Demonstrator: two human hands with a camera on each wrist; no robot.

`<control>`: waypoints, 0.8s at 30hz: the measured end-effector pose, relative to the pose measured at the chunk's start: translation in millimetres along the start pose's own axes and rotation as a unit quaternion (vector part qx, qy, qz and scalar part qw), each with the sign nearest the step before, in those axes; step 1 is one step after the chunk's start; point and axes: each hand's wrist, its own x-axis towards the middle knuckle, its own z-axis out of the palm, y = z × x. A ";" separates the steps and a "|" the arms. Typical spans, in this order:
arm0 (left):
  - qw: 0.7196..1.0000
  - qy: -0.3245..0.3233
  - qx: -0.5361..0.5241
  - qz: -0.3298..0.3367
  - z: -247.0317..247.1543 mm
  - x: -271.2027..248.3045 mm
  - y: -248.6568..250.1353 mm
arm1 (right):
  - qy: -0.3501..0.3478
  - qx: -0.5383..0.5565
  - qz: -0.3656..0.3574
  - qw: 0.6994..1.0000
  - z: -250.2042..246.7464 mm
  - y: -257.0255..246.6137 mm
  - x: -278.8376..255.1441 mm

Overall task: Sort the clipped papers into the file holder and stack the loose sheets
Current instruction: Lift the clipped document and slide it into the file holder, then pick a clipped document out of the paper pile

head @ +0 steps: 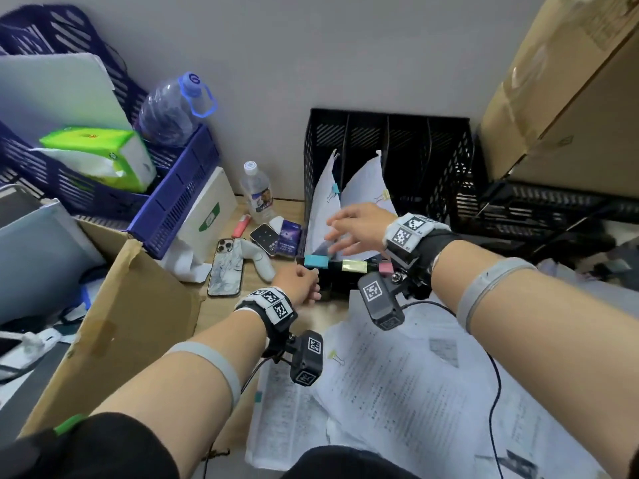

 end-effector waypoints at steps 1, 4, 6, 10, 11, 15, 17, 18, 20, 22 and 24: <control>0.999 -0.034 0.023 -0.022 2.0 -3.5 -10.6 | -0.001 -0.008 0.021 1.000 0.8 15.5 -5.2; 0.984 -0.098 0.132 -0.065 8.5 -12.0 -45.4 | -0.002 -0.026 0.096 0.995 4.4 72.3 -20.8; 0.968 -0.126 0.202 -0.078 13.7 -17.5 -65.5 | -0.002 -0.057 0.148 0.987 7.2 112.5 -31.6; 0.958 -0.150 0.234 -0.076 27.7 -26.4 -92.7 | 0.029 -0.120 0.216 0.969 15.2 177.9 -49.6; 0.956 -0.148 0.245 -0.062 30.6 -25.9 -98.3 | 0.042 -0.129 0.217 0.967 18.2 189.5 -53.7; 0.949 -0.157 0.271 -0.038 37.0 -29.0 -111.2 | 0.087 -0.130 0.193 0.969 31.3 219.2 -67.1; 0.947 -0.154 0.282 -0.013 37.4 -30.6 -115.7 | 0.111 -0.129 0.185 0.968 35.3 224.5 -70.8; 0.948 -0.149 0.282 -0.002 36.9 -31.4 -116.9 | 0.123 -0.125 0.183 0.967 35.4 224.5 -72.2; 0.948 -0.145 0.284 0.013 34.7 -32.8 -115.1 | 0.146 -0.129 0.177 0.965 32.4 223.2 -72.8; 0.946 -0.151 0.284 0.035 31.4 -35.4 -109.0 | 0.167 -0.153 0.167 0.960 26.2 218.6 -75.8; 0.948 -0.158 0.269 0.060 27.2 -38.4 -99.3 | 0.193 -0.176 0.152 0.953 19.7 212.4 -79.7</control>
